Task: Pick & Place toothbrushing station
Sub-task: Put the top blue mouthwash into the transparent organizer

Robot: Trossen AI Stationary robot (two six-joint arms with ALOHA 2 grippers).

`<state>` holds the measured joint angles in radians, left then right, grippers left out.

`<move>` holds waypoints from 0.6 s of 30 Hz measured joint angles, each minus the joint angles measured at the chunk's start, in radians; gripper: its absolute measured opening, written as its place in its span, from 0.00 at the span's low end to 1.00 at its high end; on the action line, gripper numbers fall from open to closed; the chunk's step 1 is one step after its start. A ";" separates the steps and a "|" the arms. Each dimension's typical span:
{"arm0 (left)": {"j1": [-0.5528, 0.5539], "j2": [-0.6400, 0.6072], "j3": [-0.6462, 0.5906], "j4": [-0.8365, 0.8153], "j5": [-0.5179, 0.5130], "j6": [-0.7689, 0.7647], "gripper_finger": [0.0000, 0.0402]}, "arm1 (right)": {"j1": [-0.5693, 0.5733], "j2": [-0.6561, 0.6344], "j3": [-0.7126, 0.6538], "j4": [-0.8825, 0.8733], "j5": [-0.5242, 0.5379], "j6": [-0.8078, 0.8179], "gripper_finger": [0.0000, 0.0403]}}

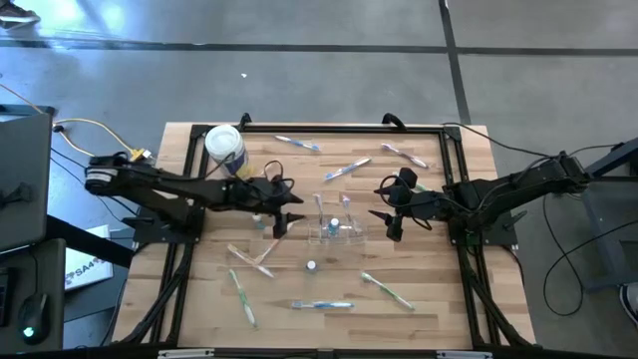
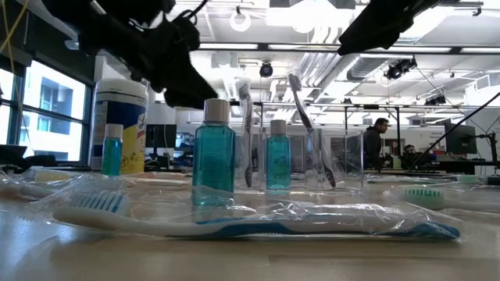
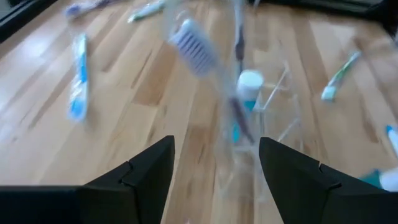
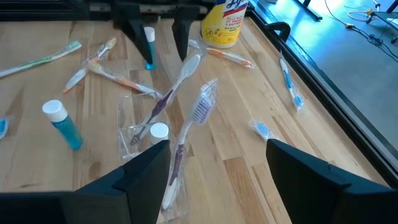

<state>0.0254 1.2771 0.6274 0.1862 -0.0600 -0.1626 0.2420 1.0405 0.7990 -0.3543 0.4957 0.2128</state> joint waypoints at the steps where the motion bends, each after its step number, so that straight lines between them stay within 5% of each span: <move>1: 0.000 -0.023 0.000 -0.032 0.000 -0.004 0.58 | 0.000 0.000 0.000 0.000 0.000 -0.003 0.64; 9: -0.037 -0.189 0.000 -0.419 0.046 0.129 0.58 | 0.000 0.000 0.000 0.000 0.000 -0.015 0.64; 18: -0.101 -0.261 0.060 -0.658 -0.065 0.128 0.58 | -0.003 0.016 0.000 0.006 0.000 -0.033 0.64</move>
<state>-0.0761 1.0159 0.6878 -0.4718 -0.1250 -0.0347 0.2389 1.0563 0.7990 -0.3487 0.4956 0.1796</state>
